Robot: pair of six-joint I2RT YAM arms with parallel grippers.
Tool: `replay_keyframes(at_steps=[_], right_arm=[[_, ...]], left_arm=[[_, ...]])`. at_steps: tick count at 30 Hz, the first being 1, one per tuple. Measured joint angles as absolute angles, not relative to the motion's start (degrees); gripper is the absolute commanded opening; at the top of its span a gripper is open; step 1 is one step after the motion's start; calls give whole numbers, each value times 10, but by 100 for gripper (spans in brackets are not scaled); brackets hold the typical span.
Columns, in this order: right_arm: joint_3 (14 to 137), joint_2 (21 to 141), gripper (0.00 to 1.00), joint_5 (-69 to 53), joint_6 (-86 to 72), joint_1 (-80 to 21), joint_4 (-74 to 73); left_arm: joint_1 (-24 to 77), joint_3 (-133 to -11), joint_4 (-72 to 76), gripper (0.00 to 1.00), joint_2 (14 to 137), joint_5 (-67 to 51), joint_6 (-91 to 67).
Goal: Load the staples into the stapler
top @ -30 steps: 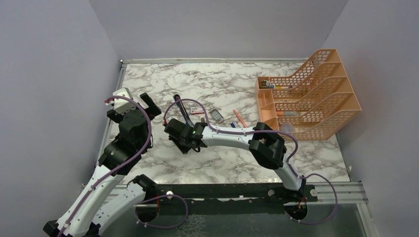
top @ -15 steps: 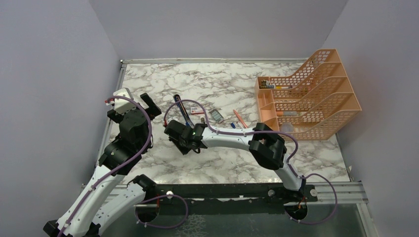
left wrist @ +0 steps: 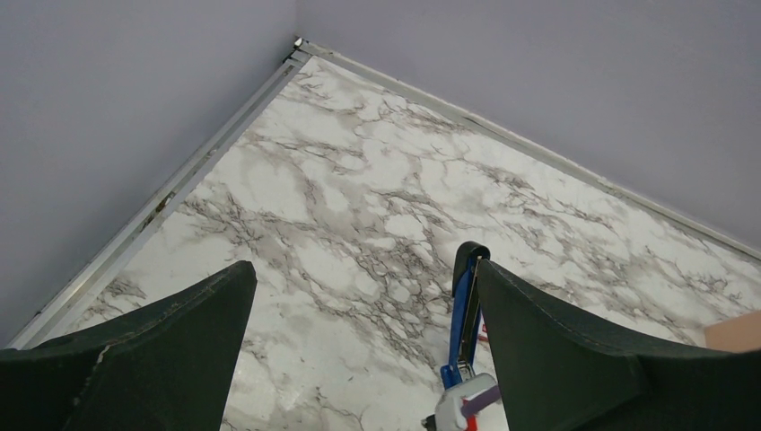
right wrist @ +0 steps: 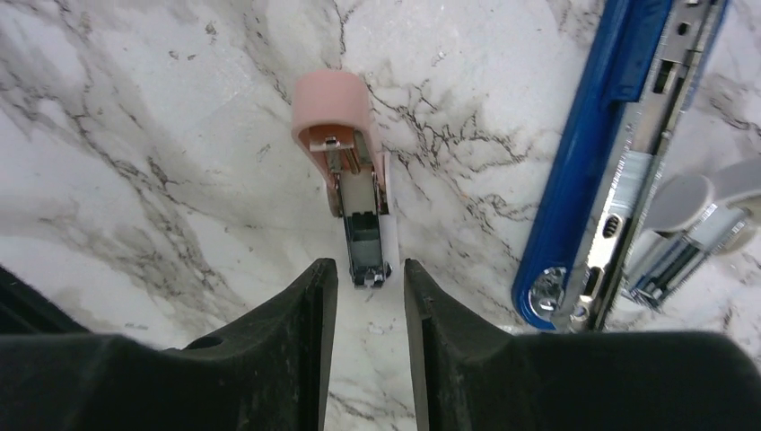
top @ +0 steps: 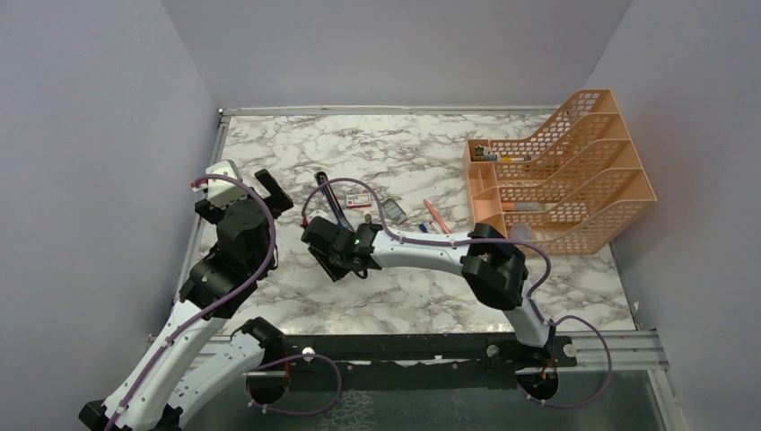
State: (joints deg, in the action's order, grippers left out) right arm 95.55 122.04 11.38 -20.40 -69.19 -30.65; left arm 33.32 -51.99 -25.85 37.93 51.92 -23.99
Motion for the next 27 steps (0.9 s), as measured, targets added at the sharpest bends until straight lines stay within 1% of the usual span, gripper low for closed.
replay_keyframes(at_steps=[4,10,15,19,22,27], right_arm=[[922,1158,40,127,-221,-692,-298],[850,1051,37,158,-243,-677,-278],[774,988,36,176,-269,-628,-280],[709,956,38,179,-292,-563,-288],[678,947,43,179,-302,-519,-300],[663,947,43,170,-307,-492,-305]], left_arm=[[333,-520,-258,94,379,519,-240],[333,-520,-258,94,382,517,-240],[333,-519,-258,96,399,499,-242],[333,-519,-255,96,421,466,-241],[333,-519,-245,98,440,435,-235],[333,-519,-225,99,458,382,-225]])
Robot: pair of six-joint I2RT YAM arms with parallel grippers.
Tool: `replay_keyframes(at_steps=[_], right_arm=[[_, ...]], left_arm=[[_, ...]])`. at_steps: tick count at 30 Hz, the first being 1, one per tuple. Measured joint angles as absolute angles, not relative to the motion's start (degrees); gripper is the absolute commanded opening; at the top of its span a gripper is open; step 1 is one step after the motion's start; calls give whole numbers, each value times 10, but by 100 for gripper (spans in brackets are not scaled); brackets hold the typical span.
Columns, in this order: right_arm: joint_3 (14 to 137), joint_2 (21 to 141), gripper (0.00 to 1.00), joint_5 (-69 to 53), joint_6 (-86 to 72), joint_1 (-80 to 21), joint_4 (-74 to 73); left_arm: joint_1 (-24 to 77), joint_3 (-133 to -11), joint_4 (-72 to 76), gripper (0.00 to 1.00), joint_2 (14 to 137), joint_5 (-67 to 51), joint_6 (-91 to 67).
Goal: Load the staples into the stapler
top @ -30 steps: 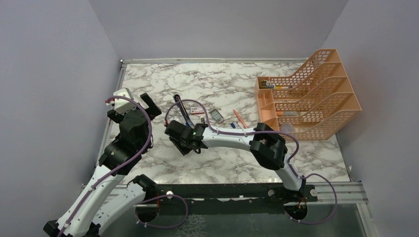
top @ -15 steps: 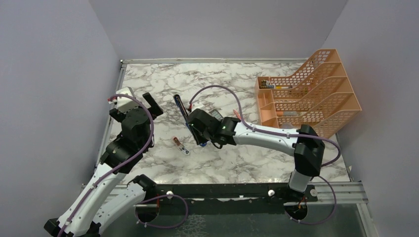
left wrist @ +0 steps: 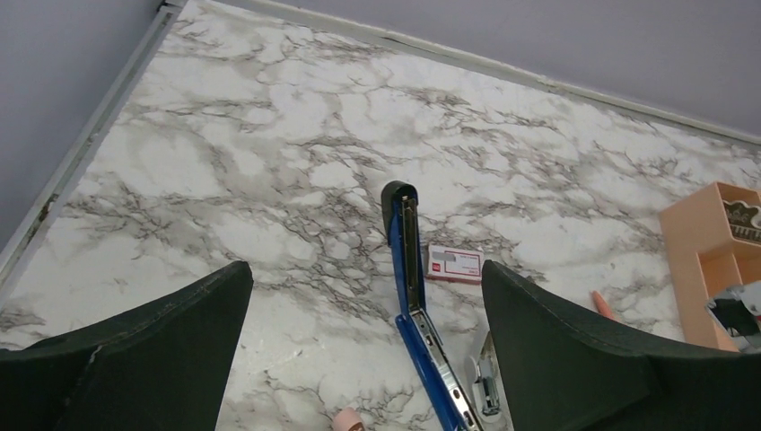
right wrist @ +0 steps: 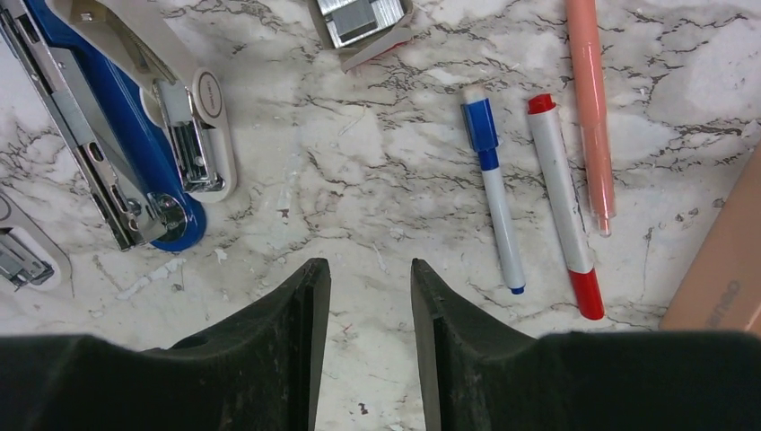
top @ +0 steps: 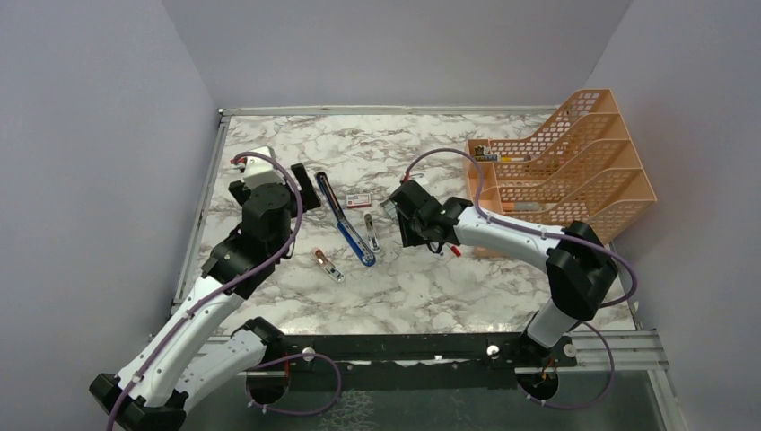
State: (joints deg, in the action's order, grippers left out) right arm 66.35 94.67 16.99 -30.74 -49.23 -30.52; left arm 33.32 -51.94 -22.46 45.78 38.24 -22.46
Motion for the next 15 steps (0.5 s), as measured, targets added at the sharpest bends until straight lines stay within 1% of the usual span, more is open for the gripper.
replay_keyframes(at_steps=[7,15], right_arm=[[662,950,37,142,-303,-454,-305],[631,973,36,107,-282,-422,-282]], left_arm=[[333,-519,-208,99,484,313,-211],[333,-510,-190,99,498,285,-214]])
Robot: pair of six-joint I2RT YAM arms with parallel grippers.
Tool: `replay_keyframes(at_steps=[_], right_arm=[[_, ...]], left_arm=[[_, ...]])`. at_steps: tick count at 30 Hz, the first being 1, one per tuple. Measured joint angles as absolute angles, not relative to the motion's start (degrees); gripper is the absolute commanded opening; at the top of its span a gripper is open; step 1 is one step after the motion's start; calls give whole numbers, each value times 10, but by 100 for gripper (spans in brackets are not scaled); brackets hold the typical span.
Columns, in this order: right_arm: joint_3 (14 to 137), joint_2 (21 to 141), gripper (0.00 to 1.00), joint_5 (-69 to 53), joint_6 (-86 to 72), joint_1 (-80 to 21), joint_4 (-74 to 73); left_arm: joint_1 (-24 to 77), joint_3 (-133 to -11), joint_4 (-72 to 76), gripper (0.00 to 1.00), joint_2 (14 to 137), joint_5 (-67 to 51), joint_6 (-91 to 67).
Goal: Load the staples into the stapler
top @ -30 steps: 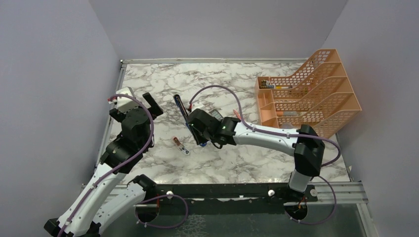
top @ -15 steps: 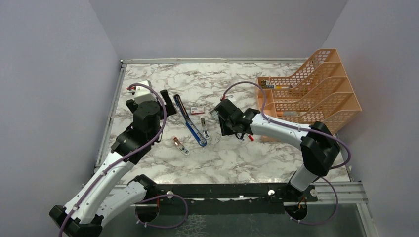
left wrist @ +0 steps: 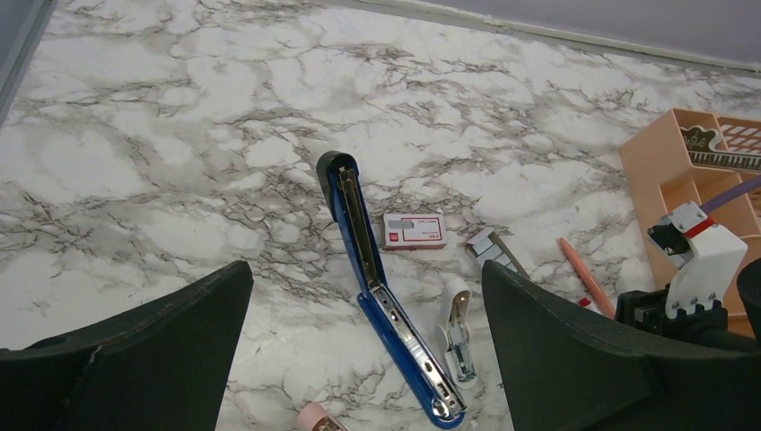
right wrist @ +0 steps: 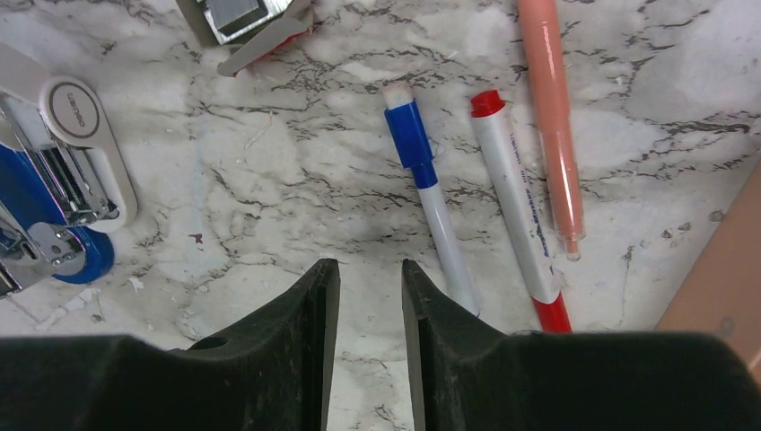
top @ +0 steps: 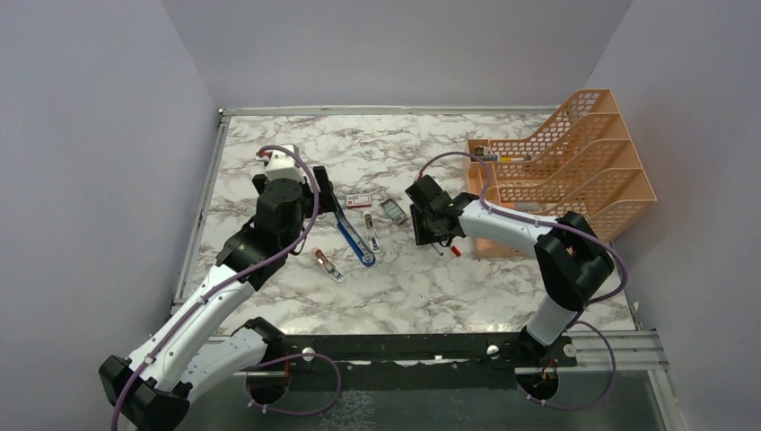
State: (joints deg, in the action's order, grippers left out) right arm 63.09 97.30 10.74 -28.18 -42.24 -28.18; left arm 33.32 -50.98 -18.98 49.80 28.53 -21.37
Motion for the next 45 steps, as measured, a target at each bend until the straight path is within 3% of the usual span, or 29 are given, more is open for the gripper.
replay_keyframes(at_steps=[11,18,24,34,45], right_arm=[[627,979,29,74,-247,-419,-244],[636,979,38,77,-239,-382,-210],[672,981,38,76,-239,-335,-177],[681,1001,30,67,-215,-320,-158],[675,1018,37,-24,-188,-320,-140]], left_arm=[[333,-485,-150,94,539,248,-234],[333,-458,-114,93,559,234,-256],[333,-442,-83,93,569,233,-265],[333,-420,-41,85,582,231,-266],[333,-403,-26,81,591,219,-275]])
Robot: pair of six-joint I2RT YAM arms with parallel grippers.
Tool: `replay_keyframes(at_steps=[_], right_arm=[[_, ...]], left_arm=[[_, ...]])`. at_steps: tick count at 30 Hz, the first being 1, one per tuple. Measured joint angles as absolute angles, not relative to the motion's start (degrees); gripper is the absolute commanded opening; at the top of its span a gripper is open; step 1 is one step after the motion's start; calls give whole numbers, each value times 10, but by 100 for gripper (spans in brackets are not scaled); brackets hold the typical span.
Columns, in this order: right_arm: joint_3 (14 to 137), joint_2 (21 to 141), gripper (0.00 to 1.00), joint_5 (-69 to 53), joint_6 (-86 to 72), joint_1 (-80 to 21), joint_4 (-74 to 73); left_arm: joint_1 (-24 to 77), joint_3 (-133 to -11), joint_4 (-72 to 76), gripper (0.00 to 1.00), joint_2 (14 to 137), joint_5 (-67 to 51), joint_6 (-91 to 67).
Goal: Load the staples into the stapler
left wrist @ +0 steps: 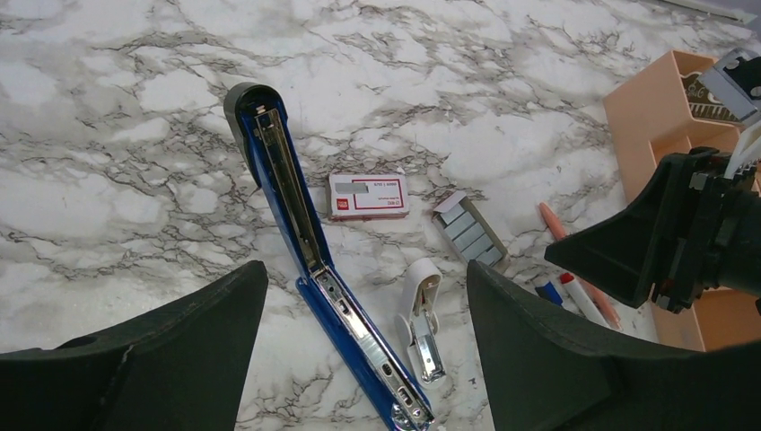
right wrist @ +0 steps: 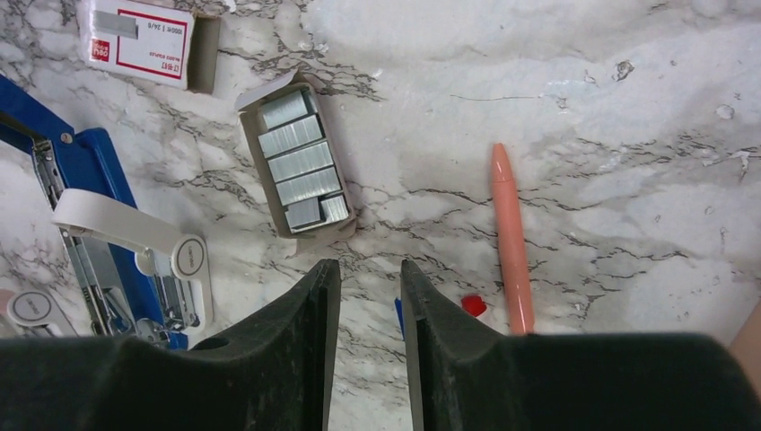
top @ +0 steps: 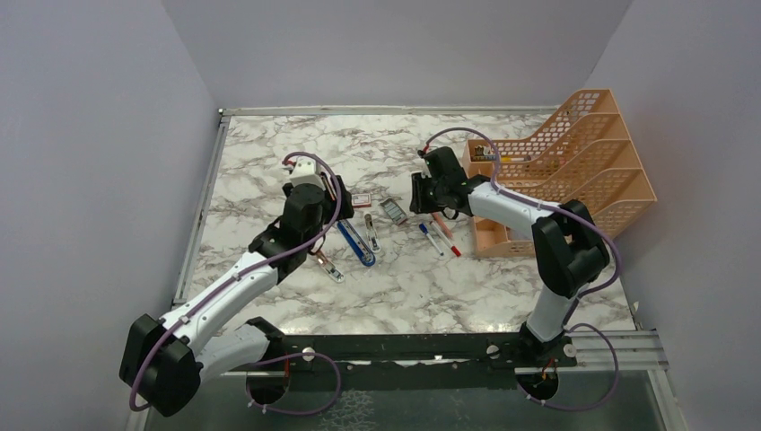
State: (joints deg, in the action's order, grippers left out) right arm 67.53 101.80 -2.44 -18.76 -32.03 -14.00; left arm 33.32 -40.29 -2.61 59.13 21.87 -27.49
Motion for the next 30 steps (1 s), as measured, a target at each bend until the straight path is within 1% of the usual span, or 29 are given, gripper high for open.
replay_keyframes(at_steps=[4,10,15,19,21,24,30], right_arm=[[675,1020,39,-54,-175,-321,-136],[682,1029,39,-62,-163,-334,-136],[722,1065,31,-51,-149,-353,-138],[752,1091,22,-34,-136,-368,-146],[762,1101,21,-27,-130,-373,-149],[773,1115,21,-22,-119,-381,-161],[784,1133,29,-7,-101,-392,-182]], left_arm=[[333,-401,-27,78,606,218,-287],[333,-393,-29,77,625,218,-307],[333,-392,-30,77,631,218,-311],[333,-391,-30,77,631,218,-311],[333,-390,-31,77,630,218,-311],[333,-386,-32,77,628,219,-311],[333,-383,-34,77,620,219,-311]])
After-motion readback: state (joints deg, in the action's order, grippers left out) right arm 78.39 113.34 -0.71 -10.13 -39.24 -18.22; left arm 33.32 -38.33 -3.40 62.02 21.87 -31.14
